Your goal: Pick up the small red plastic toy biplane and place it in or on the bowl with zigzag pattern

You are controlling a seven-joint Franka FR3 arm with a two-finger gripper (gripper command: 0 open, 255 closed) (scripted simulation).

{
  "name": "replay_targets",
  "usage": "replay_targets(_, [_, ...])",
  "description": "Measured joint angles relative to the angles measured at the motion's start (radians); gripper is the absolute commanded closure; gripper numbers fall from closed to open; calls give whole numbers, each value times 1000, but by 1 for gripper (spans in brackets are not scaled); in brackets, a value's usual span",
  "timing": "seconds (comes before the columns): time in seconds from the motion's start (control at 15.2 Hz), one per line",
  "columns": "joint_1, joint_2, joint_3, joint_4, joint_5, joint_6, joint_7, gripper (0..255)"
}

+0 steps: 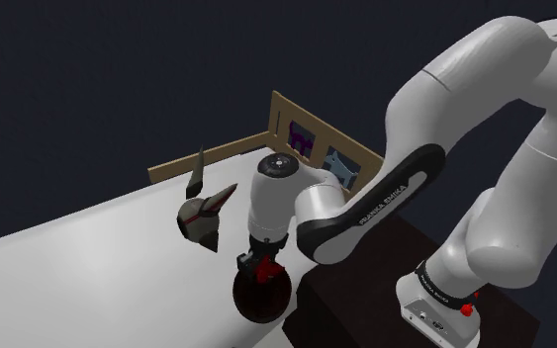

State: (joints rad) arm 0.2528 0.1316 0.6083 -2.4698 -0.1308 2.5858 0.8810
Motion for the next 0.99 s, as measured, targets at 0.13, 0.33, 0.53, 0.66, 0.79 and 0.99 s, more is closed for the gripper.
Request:
replay_targets(0.13, [9, 24, -9, -5, -30, 24, 26, 255])
replay_targets(0.33, [25, 74, -35, 1, -90, 58, 67, 255])
replay_targets(0.53, [47, 121, -67, 3, -148, 94, 109, 255])
replay_targets(0.66, [63, 152, -90, 8, -184, 116, 134, 255])
replay_targets(0.79, [75, 176, -110, 11, -213, 134, 153, 255])
replay_targets(0.99, [80, 181, -115, 11, -220, 139, 159, 255])
